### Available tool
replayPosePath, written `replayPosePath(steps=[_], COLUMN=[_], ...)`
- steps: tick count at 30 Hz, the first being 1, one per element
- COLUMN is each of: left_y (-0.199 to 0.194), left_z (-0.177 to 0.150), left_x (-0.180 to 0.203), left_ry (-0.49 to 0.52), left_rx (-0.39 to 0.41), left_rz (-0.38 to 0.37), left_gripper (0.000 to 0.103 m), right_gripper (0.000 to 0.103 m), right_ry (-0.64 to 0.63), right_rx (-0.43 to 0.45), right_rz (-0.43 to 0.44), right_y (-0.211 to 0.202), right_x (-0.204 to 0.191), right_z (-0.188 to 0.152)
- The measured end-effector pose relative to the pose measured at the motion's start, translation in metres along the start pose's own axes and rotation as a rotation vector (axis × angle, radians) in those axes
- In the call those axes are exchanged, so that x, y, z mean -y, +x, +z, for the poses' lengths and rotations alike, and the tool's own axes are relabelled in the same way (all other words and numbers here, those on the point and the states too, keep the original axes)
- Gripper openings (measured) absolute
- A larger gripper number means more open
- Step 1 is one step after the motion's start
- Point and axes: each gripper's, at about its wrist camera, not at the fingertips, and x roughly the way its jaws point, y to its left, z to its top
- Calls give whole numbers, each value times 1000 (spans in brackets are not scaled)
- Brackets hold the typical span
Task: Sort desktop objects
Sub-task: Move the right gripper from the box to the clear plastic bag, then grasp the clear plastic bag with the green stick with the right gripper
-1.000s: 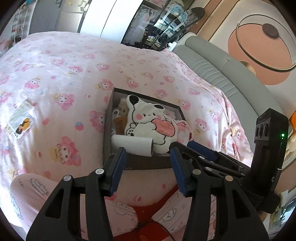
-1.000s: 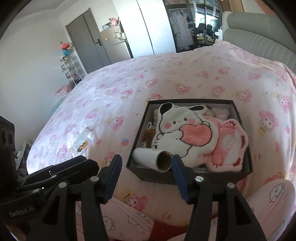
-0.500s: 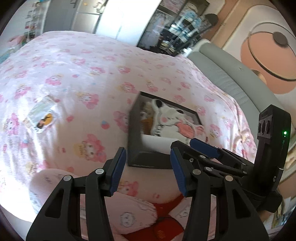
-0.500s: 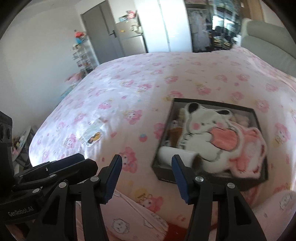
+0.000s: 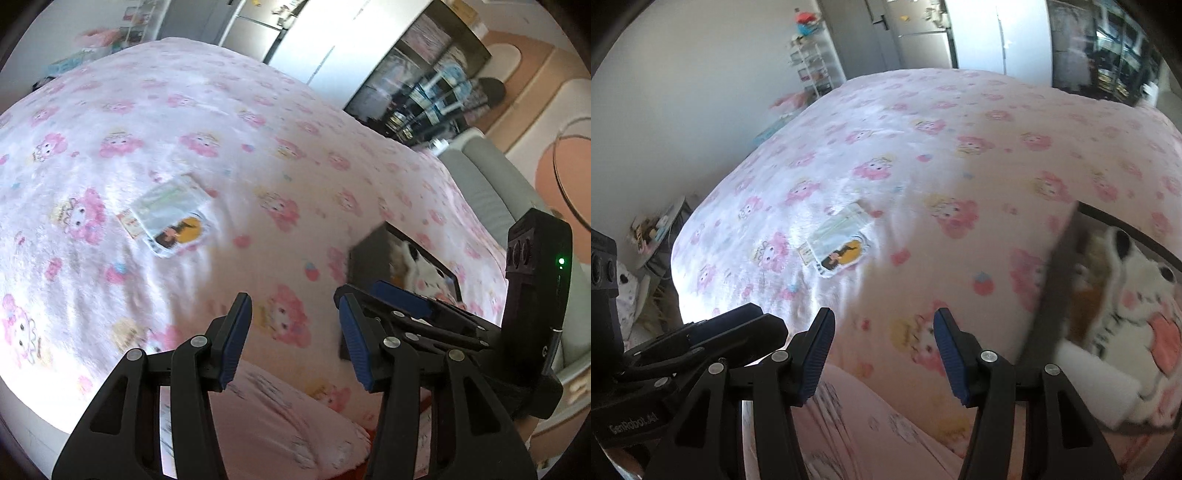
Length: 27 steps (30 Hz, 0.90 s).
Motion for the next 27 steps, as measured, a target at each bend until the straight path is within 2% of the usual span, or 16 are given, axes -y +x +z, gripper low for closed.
replayPosePath(steps=[7,11,14,20,27], left_y=[25,45,64,105,141], left_z=[16,23,33,52,67], left_x=[-53,-83,-109,-151,-182], left_ry=[-88,-145,-194,-280,-334], left_rx=[1,-1,0,-20,-41], left_rz=[19,37,55,70,102], left_gripper=[50,48,41,40,40], right_gripper=[52,52,52,52,52], right_ry=[-4,29,49,46,24], right_rx=[-95,-139,-141,-141,-140], right_rz=[67,58,62,70,49], right_y=[67,104,127,172,219], right_x=[-14,-7,-2,-1,-3], right_z=[21,26,38,66,92])
